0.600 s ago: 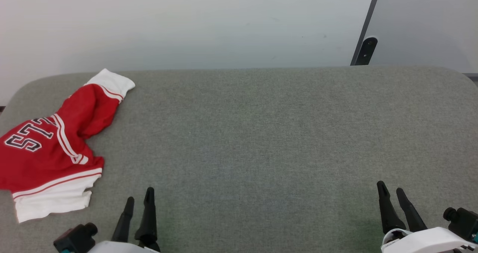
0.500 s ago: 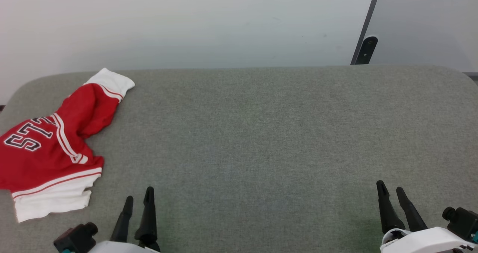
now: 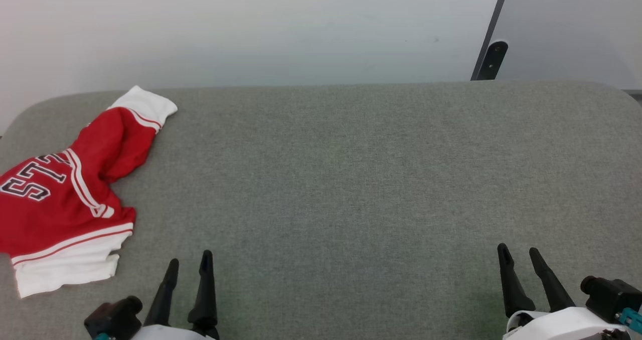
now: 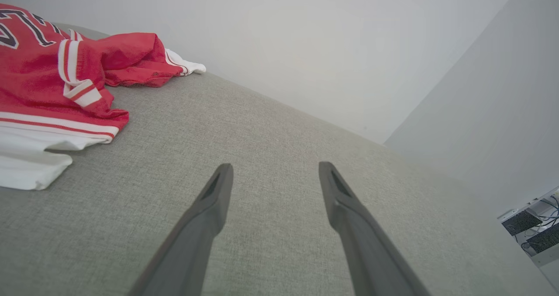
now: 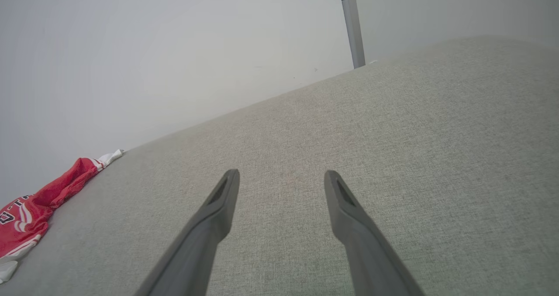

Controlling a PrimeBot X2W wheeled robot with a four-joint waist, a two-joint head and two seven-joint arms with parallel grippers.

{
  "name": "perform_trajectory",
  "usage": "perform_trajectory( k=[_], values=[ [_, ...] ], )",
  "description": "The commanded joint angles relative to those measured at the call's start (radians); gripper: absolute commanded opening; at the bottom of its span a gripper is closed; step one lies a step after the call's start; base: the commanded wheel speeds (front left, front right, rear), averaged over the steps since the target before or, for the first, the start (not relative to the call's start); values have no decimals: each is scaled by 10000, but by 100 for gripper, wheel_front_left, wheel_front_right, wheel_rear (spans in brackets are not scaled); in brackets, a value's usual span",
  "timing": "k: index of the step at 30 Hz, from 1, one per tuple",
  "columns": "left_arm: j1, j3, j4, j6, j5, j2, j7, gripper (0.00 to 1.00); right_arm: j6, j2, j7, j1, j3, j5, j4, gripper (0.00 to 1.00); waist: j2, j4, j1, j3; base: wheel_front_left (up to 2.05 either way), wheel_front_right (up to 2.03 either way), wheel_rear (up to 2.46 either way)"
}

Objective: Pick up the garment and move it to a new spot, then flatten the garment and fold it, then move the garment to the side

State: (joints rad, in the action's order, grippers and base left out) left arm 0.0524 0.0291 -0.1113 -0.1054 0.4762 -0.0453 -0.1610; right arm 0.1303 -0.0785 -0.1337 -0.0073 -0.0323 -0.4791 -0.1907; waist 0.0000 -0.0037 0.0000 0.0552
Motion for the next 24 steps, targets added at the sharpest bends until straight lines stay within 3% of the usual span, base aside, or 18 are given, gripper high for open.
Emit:
perform_trajectory(
  k=[1, 24],
  values=[
    [48, -5, 122, 63, -242, -49, -73, 100, 5, -45, -91, 44, -25, 263, 95, 100, 0, -8, 0, 15, 0, 0, 0],
    [460, -125, 224, 333, -2486, -63, -596, 100, 6, 120, -541, 178, 52, 2569, 159, 100, 0, -91, 0, 58, 0, 0, 0]
  ],
)
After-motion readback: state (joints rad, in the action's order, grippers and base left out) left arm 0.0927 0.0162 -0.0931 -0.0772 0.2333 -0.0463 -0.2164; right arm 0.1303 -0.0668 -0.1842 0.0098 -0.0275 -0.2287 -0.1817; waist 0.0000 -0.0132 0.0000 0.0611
